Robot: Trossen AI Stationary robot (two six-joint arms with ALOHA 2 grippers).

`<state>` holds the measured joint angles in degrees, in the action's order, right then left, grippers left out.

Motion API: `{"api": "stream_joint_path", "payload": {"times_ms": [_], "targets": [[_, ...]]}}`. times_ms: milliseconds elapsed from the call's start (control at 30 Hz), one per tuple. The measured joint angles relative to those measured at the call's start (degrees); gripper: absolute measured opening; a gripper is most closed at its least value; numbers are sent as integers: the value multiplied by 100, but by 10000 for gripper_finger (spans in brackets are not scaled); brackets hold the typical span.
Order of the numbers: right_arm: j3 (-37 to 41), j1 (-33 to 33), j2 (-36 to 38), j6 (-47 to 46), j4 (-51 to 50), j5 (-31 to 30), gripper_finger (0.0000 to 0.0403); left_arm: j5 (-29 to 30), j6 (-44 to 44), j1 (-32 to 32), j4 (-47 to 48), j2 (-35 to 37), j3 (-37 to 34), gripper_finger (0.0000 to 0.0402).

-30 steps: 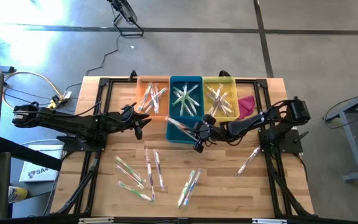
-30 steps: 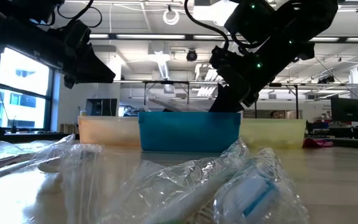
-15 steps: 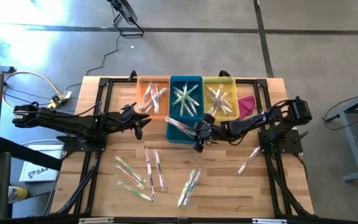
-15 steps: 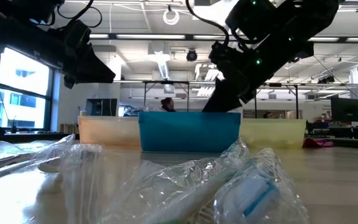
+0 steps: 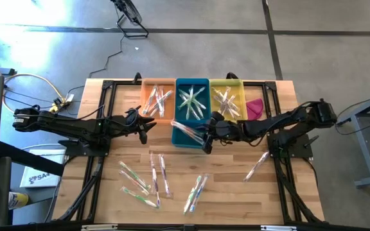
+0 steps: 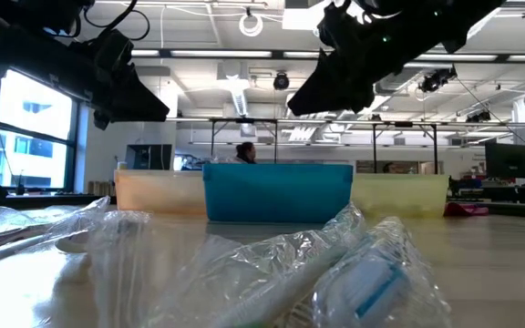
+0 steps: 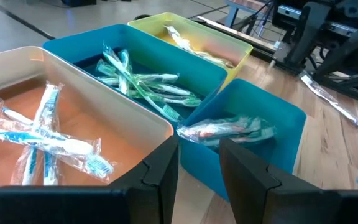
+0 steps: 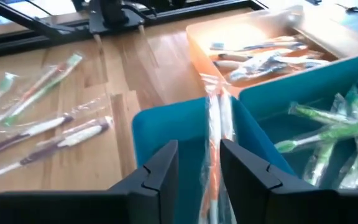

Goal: Pick & Place Toothbrushes
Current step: Put the violet toothbrush into the yellow bin

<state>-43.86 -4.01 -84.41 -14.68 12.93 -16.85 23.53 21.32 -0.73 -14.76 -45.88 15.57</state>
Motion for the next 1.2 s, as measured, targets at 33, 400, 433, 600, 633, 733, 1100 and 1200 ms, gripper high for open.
{"api": "stream_joint_path", "payload": {"times_ms": [33, 400, 433, 600, 633, 733, 1100, 1200], "targets": [[0, 0, 24, -2, -3, 100, 107, 1, 0, 0, 0, -1, -1, 113], [0, -11, 147, -132, -440, 1137, 66, 2, 0, 0, 0, -1, 0, 113], [0, -11, 201, -225, -518, 1280, 60, 0, 0, 0, -1, -1, 0, 113], [-2, -15, 580, -848, -1300, 1932, 19, 1, -1, 0, 0, -1, -1, 113], [-2, -25, 669, -978, -1490, 2072, 11, 2, 0, 0, -2, -1, 0, 113], [-2, -88, 884, -1536, -2210, 2429, 5, 1, 0, 0, 0, 0, 0, 113], [-2, -797, 1101, -5386, -5413, 4025, 2, 0, 0, 0, 42, -1, -1, 113], [-2, -1079, 1096, -6324, -6115, 4011, 2, 0, 0, 0, 42, -1, 0, 113]]}}
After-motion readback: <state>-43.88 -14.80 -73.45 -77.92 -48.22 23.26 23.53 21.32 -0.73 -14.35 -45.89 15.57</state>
